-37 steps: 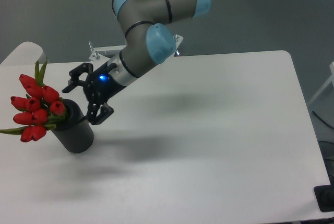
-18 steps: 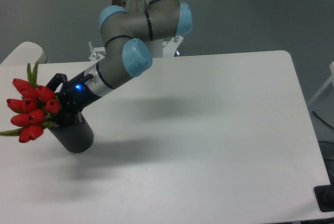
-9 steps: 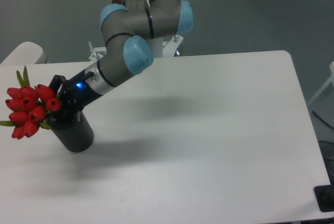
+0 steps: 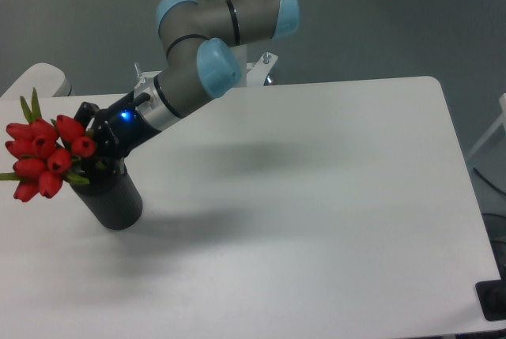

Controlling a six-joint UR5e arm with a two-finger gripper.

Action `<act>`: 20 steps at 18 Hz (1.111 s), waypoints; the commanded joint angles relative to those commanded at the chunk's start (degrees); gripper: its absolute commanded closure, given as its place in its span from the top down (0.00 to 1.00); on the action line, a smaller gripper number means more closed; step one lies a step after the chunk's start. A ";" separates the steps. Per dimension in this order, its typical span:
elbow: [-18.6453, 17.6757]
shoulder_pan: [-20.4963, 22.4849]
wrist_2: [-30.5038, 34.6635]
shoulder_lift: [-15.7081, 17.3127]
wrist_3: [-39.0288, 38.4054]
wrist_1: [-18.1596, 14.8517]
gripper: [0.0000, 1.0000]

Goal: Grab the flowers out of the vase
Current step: 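Lift the gripped tulips straight up out of the vase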

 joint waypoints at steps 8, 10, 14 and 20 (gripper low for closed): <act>0.88 3.25 -7.13 2.11 -1.76 0.00 0.00; 1.14 3.69 -7.39 2.46 -3.59 0.00 0.00; 2.29 4.31 -8.44 2.73 -6.33 0.00 0.00; 5.09 6.41 -10.73 3.34 -12.99 0.00 0.00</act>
